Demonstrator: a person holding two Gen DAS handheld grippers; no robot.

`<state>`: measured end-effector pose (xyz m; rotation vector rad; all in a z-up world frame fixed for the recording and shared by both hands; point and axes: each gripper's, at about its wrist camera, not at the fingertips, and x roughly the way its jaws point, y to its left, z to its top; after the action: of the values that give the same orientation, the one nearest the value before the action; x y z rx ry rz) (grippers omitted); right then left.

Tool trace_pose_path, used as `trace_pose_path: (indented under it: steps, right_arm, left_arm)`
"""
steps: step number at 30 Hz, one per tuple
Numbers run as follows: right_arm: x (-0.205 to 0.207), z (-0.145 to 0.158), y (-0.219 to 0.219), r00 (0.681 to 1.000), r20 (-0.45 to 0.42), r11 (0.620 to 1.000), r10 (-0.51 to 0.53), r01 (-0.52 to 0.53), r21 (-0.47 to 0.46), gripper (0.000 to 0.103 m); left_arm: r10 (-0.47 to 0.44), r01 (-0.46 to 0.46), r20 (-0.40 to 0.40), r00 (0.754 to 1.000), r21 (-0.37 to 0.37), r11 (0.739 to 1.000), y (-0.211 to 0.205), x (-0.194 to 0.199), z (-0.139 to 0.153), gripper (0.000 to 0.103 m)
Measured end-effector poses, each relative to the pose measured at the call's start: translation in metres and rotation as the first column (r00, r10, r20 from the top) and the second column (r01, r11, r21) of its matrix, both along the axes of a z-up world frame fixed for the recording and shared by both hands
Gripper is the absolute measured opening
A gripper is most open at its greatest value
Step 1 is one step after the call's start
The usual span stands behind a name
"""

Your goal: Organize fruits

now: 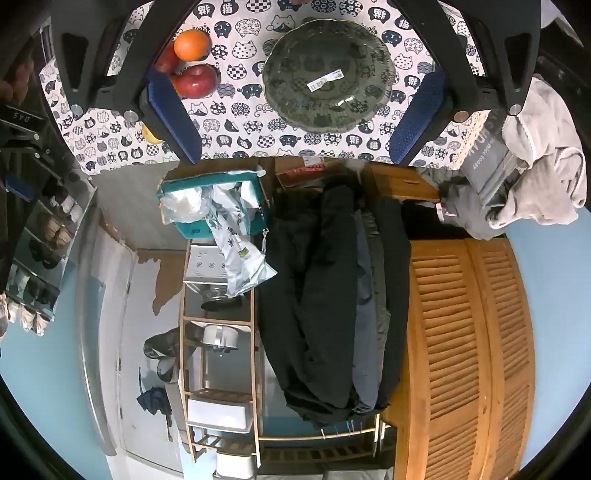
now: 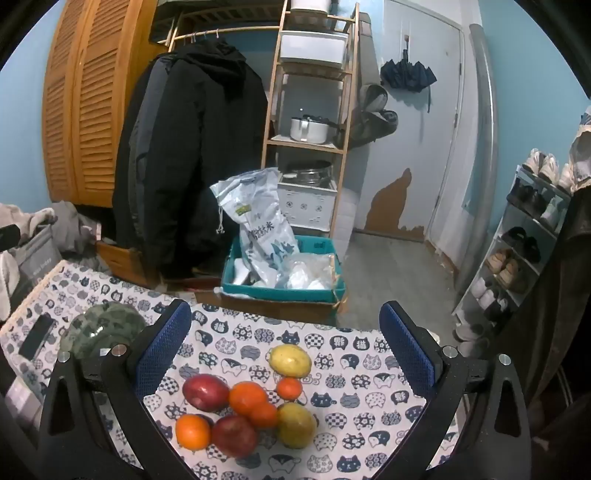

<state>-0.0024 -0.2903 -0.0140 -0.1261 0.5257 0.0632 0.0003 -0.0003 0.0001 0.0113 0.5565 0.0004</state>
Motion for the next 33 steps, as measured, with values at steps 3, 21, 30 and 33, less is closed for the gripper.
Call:
trace_pose_path:
  steps: [3,21,30,33]
  right_arm:
    - [0.0,0.0,0.0,1.0,-0.002,1.0,0.002,-0.002,-0.001,0.1]
    - [0.0,-0.001,0.002,1.0,-0.005,1.0,0.003,-0.003,-0.006,0.1]
    - [0.001,0.002,0.002,1.0,-0.006,1.0,0.003,-0.003,-0.007,0.1]
    - [-0.003,-0.001,0.003,1.0,-0.006,1.0,0.007,-0.007,-0.006,0.1]
  left_arm:
    - [0.0,0.0,0.004,1.0,0.002,1.0,0.0,0.0,0.0,0.102]
    - [-0.011,0.011,0.017,1.0,0.013,1.0,-0.008,0.001,0.005,0.102]
    - [-0.015,0.015,0.016,1.0,0.023,1.0,-0.018,-0.001,0.006,0.102]
    - [-0.014,0.014,0.02,1.0,0.022,1.0,-0.018,-0.001,0.006,0.102]
